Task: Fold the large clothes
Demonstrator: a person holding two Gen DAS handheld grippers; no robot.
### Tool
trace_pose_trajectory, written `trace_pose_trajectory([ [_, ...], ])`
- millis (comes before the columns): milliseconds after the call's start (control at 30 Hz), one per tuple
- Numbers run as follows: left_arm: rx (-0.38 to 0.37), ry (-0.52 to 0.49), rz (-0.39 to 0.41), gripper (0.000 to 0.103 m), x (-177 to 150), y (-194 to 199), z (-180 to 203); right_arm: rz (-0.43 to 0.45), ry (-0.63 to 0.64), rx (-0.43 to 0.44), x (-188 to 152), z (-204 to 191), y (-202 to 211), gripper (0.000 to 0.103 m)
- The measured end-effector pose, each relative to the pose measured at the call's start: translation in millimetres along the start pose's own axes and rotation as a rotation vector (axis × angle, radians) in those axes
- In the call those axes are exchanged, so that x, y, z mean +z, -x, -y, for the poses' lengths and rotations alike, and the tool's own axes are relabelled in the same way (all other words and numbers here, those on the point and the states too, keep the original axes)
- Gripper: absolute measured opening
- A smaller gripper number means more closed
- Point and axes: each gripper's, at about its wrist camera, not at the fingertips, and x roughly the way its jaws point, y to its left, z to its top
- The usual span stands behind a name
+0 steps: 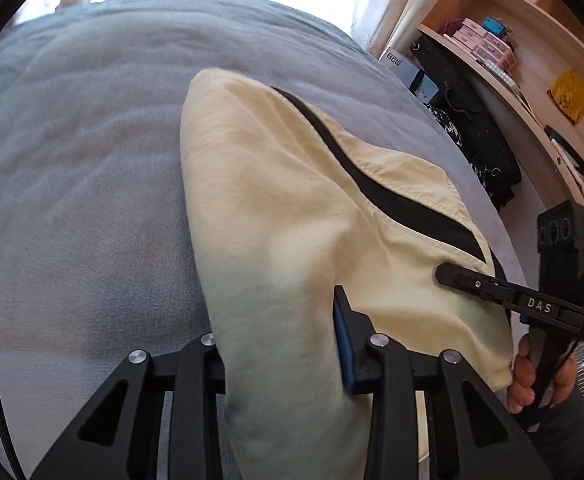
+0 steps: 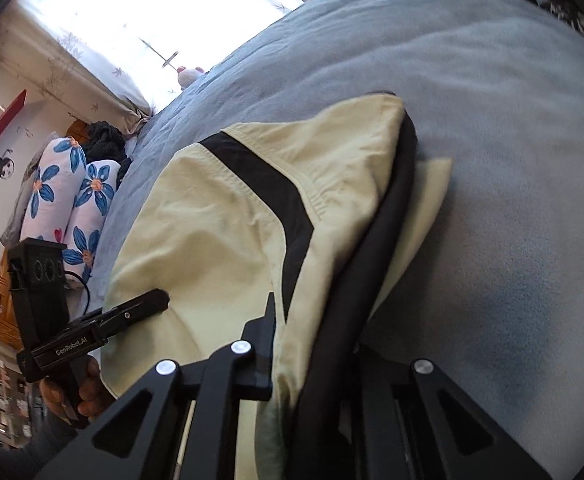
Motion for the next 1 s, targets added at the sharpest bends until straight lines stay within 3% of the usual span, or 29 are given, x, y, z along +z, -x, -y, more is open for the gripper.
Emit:
trace_pose_trajectory([
  [300, 0.048, -0.045, 0.044, 0.031, -17, 82, -3, 0.039, 0.043, 0.020, -26, -68, 28, 0.011],
  [600, 0.165, -0.003, 0.153, 0.031, -49, 211, -55, 0.097, 0.104, 0.161, -55, -182, 32, 0.011],
  [833, 0.262, -0.035, 0.212, 0.031, -44, 296, -110, 0.117, 0.164, 0.264, -44, -267, 5, 0.011],
  [1000, 0.314, -0.053, 0.235, 0.031, -18, 323, -151, 0.119, 0.195, 0.289, -16, -320, -25, 0.011],
])
